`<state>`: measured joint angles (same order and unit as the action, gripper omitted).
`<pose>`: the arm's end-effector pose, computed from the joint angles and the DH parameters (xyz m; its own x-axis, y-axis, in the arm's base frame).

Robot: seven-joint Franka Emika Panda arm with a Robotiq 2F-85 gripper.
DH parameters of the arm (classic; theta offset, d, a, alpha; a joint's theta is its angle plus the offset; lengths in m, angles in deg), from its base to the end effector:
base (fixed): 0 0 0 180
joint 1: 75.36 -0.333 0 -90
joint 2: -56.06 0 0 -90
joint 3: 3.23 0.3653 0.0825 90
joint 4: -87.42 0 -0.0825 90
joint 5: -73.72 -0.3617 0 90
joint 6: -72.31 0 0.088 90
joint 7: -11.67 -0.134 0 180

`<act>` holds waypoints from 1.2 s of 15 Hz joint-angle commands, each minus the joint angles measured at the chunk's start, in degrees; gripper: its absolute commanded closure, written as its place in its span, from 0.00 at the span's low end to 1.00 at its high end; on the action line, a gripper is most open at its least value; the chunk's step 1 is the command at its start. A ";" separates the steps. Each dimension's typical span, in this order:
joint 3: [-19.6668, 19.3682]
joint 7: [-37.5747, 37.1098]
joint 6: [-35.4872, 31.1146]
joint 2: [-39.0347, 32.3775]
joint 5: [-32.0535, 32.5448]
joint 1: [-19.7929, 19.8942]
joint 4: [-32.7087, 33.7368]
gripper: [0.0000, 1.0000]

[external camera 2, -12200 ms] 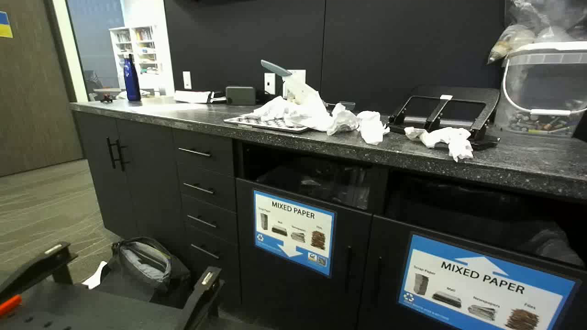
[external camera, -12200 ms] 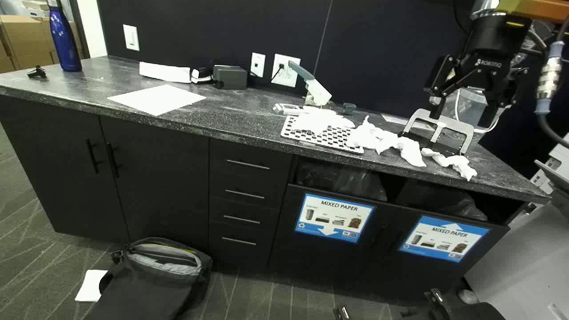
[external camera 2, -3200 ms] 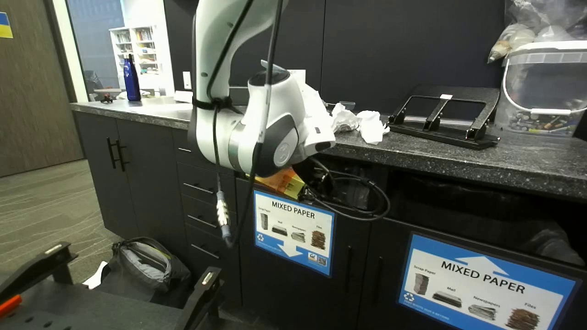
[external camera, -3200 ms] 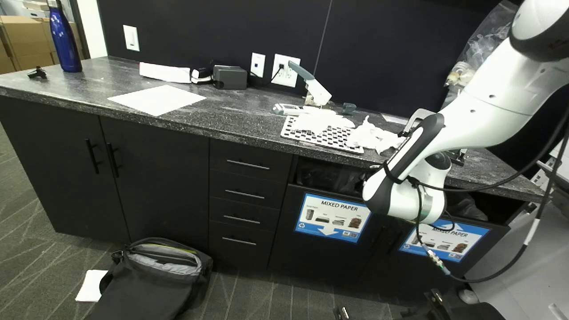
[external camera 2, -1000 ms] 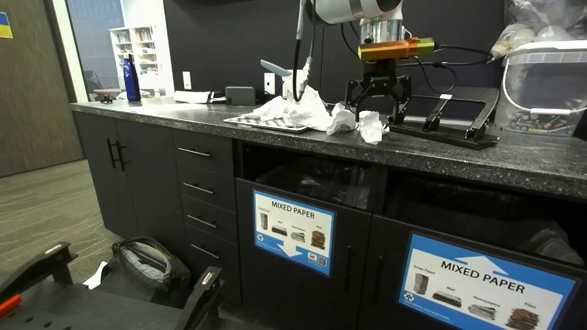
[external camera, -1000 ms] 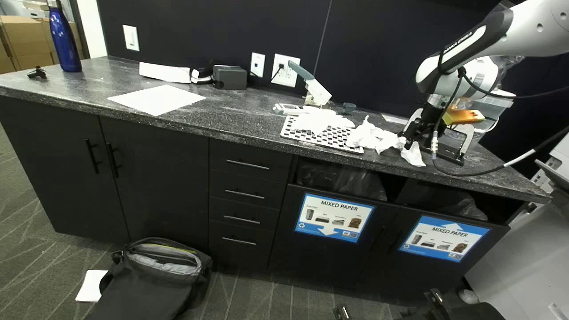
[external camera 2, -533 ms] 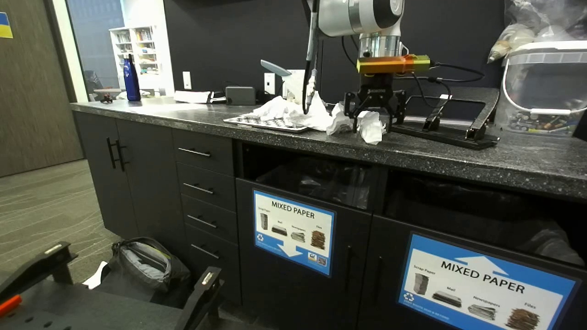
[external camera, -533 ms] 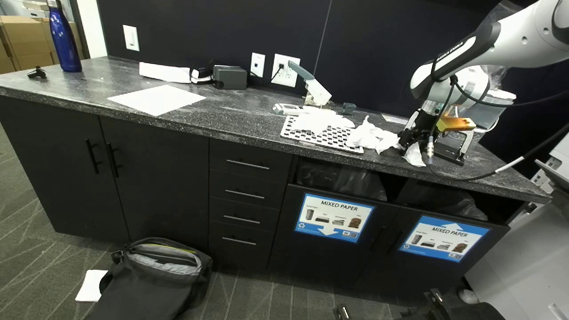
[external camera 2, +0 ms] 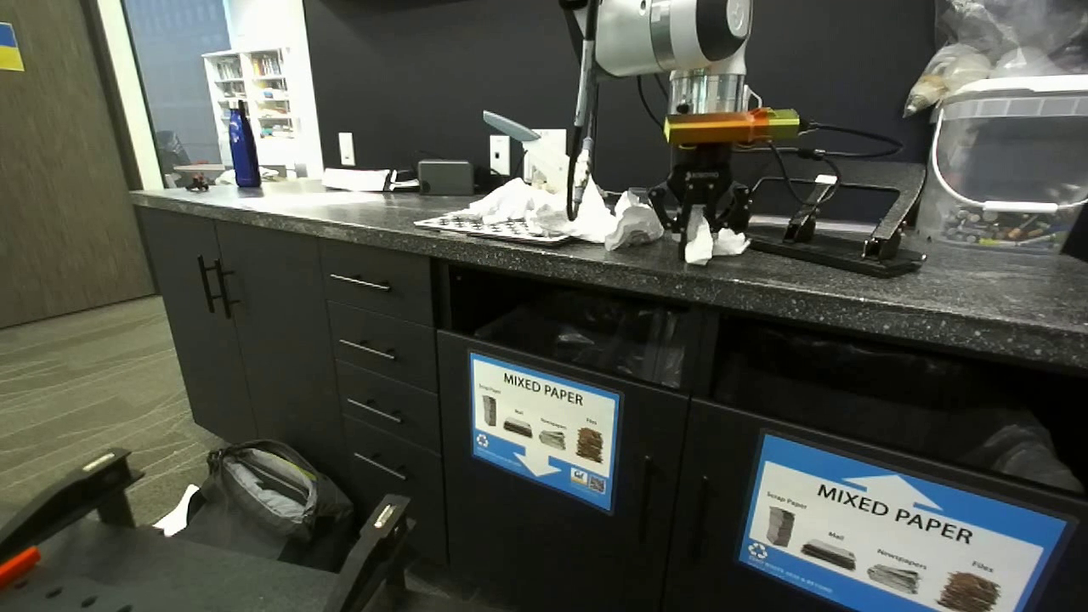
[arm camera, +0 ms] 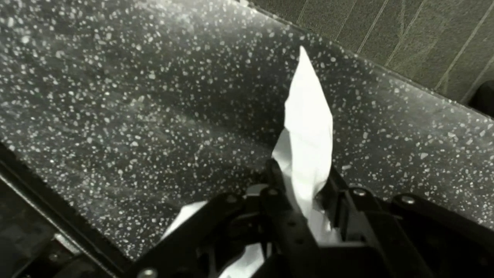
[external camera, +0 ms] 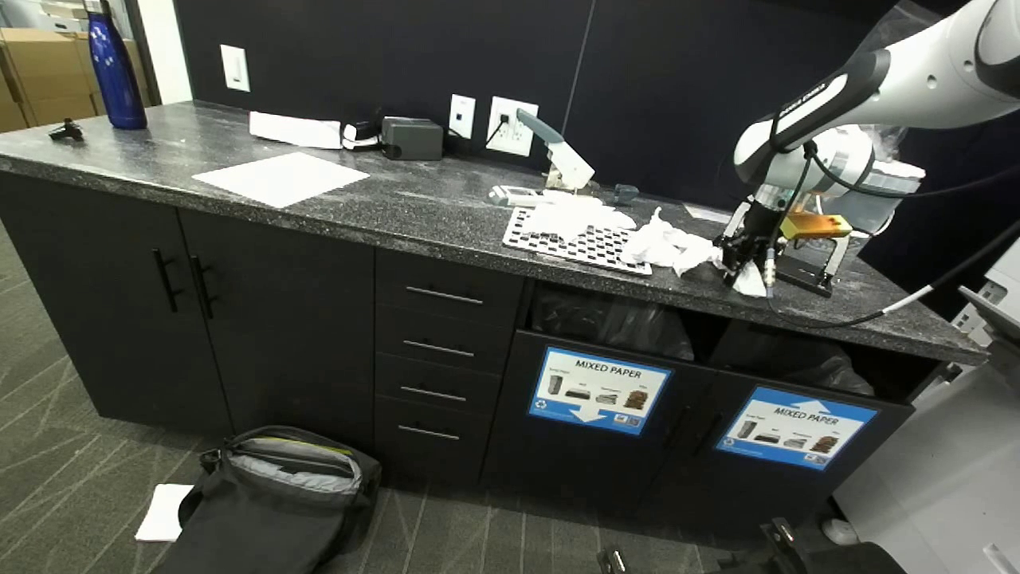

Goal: Put the white pieces of paper in the left bin

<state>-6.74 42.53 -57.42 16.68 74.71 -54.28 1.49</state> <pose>0.6730 -0.2992 0.2952 0.9899 0.1365 0.0393 0.1328 -0.9875 0.0852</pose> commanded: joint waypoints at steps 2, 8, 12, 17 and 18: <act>-3.03 -6.37 -0.19 0.65 3.23 -1.81 -0.04 0.95; -6.93 -17.14 -2.16 8.32 6.85 -4.45 -13.04 0.92; -6.42 -18.42 -1.25 16.28 5.89 -4.92 -24.51 0.94; -6.56 -20.69 -6.05 24.78 4.69 -5.76 -40.22 0.93; -6.62 -21.43 -7.63 25.99 5.12 -6.23 -43.55 0.93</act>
<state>-12.88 23.59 -59.94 36.10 80.04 -59.12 -30.84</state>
